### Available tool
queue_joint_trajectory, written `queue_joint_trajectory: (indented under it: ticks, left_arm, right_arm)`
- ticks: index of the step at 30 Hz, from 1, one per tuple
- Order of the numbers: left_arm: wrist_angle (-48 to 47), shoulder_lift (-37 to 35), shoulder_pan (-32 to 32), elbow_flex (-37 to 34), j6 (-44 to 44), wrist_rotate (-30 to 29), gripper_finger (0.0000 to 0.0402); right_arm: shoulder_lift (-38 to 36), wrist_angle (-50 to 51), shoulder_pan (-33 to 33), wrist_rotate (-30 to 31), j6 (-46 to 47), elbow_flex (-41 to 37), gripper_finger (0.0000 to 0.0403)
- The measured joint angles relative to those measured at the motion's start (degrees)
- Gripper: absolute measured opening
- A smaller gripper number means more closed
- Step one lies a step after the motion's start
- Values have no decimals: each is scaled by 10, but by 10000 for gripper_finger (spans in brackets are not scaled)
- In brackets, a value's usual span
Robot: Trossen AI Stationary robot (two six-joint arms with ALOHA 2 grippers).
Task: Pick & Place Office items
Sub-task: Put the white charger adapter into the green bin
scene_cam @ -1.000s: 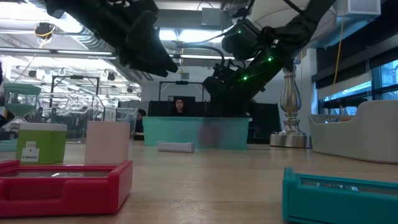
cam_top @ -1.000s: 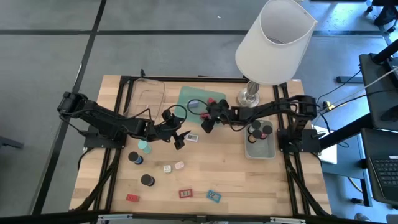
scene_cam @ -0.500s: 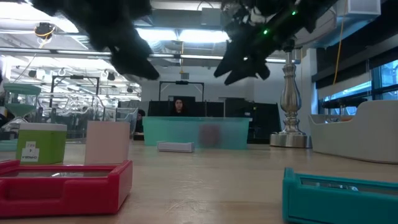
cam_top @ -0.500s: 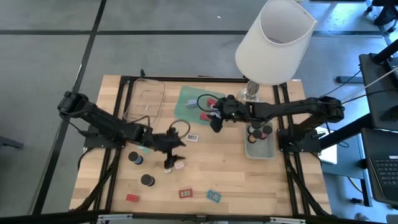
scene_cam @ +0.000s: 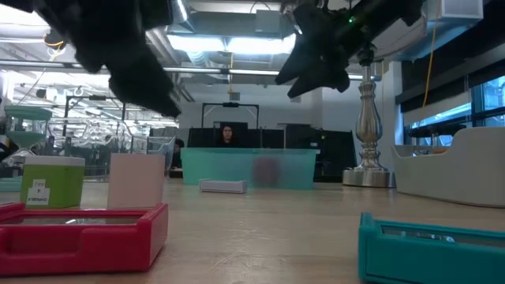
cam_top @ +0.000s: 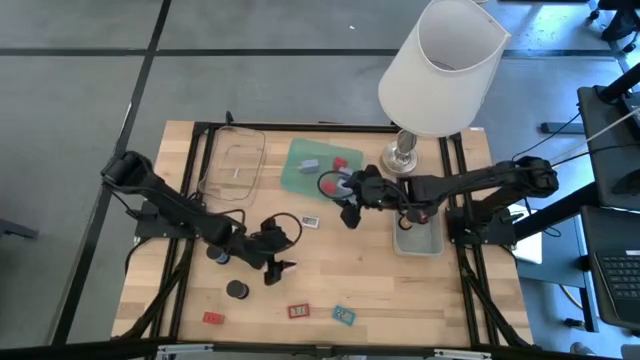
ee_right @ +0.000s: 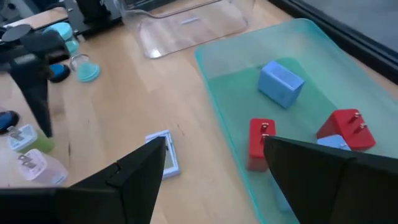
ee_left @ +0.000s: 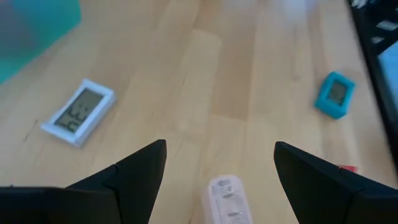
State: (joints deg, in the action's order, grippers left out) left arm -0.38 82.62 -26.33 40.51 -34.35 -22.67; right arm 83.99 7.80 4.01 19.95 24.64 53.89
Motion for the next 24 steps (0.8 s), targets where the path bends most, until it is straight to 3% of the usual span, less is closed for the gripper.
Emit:
queue_joint_trajectory:
  ticks: [24]
  left_arm:
    - [6, 85, -37, 0, -55, 14, 294]
  right_arm:
    - [0, 5, 110, 157, 18, 0, 276]
